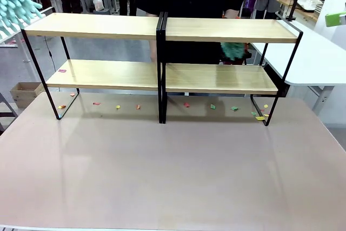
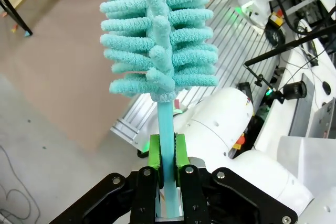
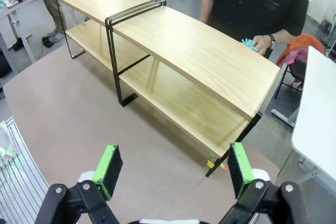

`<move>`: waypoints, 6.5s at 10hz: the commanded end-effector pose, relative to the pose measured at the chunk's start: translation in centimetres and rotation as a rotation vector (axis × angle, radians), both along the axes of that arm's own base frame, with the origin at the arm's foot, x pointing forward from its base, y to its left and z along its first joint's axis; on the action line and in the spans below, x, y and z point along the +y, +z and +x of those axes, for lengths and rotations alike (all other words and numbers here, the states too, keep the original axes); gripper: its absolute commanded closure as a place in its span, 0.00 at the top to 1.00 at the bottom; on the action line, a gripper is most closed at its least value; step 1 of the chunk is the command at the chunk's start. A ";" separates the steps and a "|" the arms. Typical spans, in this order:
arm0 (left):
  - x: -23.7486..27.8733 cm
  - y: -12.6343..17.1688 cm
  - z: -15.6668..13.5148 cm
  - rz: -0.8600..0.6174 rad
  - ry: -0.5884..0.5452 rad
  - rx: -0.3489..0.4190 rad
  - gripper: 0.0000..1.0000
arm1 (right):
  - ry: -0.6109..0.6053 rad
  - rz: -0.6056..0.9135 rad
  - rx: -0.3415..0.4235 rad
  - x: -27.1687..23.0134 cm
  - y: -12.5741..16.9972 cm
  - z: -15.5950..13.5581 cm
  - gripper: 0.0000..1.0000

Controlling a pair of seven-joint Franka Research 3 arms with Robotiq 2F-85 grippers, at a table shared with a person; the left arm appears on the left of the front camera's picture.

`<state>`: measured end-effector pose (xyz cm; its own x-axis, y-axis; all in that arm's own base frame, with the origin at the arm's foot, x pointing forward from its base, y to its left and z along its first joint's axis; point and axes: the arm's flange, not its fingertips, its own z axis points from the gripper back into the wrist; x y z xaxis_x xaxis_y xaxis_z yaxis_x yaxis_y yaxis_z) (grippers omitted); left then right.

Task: Clean the shelves.
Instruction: Clean another randomly selected level of the Shelf with the Duster.

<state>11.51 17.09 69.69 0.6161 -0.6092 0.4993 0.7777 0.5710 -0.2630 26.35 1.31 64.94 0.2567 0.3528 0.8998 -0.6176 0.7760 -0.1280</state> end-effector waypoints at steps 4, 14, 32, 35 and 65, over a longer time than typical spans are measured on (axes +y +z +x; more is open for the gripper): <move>0.3 0.5 -1.0 -0.010 -0.015 -0.014 0.13 | 0.004 0.005 -0.002 -0.1 0.1 0.1 1.00; -8.7 -9.4 -0.9 0.202 -0.055 0.115 0.13 | 0.004 0.005 -0.002 -0.1 0.1 0.1 1.00; -31.8 -23.4 17.2 0.449 0.452 0.238 0.13 | 0.004 0.005 -0.002 -0.1 0.1 0.1 1.00; -31.2 -22.5 16.3 0.516 0.385 0.236 0.13 | 0.004 0.005 -0.002 -0.1 0.1 0.1 1.00; -21.5 -22.8 8.7 0.488 0.344 0.310 0.13 | 0.004 0.005 -0.002 -0.1 0.1 0.1 1.00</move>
<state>22.24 -3.33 51.97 0.8673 -0.4971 -0.0270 0.4923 0.8645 -0.1016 26.35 1.31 64.95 0.2566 0.3527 0.8999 -0.6176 0.7760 -0.1280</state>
